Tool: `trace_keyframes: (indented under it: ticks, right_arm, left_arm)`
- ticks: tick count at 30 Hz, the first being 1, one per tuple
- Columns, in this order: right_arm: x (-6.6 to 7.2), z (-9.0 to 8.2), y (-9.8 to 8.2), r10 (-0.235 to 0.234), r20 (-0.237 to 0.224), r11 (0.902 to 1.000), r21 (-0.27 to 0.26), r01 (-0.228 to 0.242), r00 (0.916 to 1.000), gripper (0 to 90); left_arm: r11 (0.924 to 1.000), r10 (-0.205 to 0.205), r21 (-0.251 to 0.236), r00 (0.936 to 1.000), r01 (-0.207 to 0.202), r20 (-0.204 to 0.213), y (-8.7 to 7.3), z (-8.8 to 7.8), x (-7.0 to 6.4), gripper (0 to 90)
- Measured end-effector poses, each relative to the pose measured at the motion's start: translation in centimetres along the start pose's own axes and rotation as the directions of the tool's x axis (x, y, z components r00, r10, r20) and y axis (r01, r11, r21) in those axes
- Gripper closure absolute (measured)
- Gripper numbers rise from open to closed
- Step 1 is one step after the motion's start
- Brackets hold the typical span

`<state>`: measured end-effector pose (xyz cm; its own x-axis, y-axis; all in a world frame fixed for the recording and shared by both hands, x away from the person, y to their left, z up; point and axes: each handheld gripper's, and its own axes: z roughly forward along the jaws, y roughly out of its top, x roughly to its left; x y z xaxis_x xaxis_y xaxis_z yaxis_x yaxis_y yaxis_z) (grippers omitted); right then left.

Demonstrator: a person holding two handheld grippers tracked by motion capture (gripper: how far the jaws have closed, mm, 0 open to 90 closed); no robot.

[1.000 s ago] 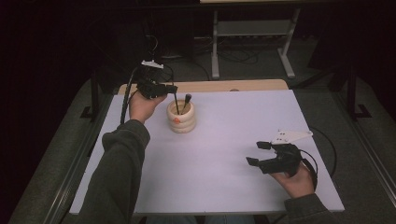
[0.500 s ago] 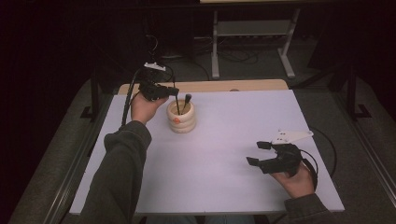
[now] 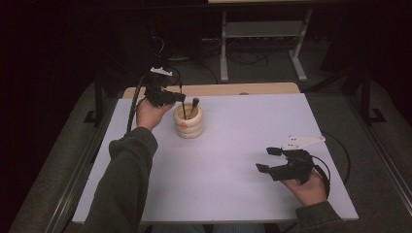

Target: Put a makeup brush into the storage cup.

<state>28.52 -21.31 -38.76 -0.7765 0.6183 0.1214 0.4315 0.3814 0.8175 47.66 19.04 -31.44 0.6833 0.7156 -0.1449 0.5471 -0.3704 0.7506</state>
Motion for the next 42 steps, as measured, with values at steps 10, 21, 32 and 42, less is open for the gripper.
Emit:
trace_keyframes:
  ticks: [10, 21, 32, 42]
  right_arm:
    - [0.1, 0.0, 0.0, 0.0, -0.007, 1.0, -0.003, 0.0, 1.0, 26.2]
    - [0.1, -0.1, 0.0, -0.002, -0.011, 1.0, -0.005, 0.001, 0.9999, 26.4]
    - [0.1, -0.1, 0.0, 0.001, -0.007, 1.0, -0.003, -0.001, 1.0, 26.2]
    - [0.1, -0.4, 0.0, -0.001, 0.009, 1.0, -0.006, 0.001, 1.0, 25.9]
  left_arm:
    - [1.0, 0.003, 0.006, 1.0, -0.003, -0.008, 0.0, 0.3, -0.3, 84.8]
    - [0.9994, 0.011, 0.031, 0.9997, -0.011, -0.024, -0.2, 0.7, -0.3, 80.1]
    - [0.9994, 0.015, 0.033, 0.9995, -0.015, -0.028, -0.3, 0.5, -0.2, 77.6]
    - [0.9999, 0.005, 0.01, 1.0, -0.005, -0.002, -1.4, -0.1, -0.8, 74.1]
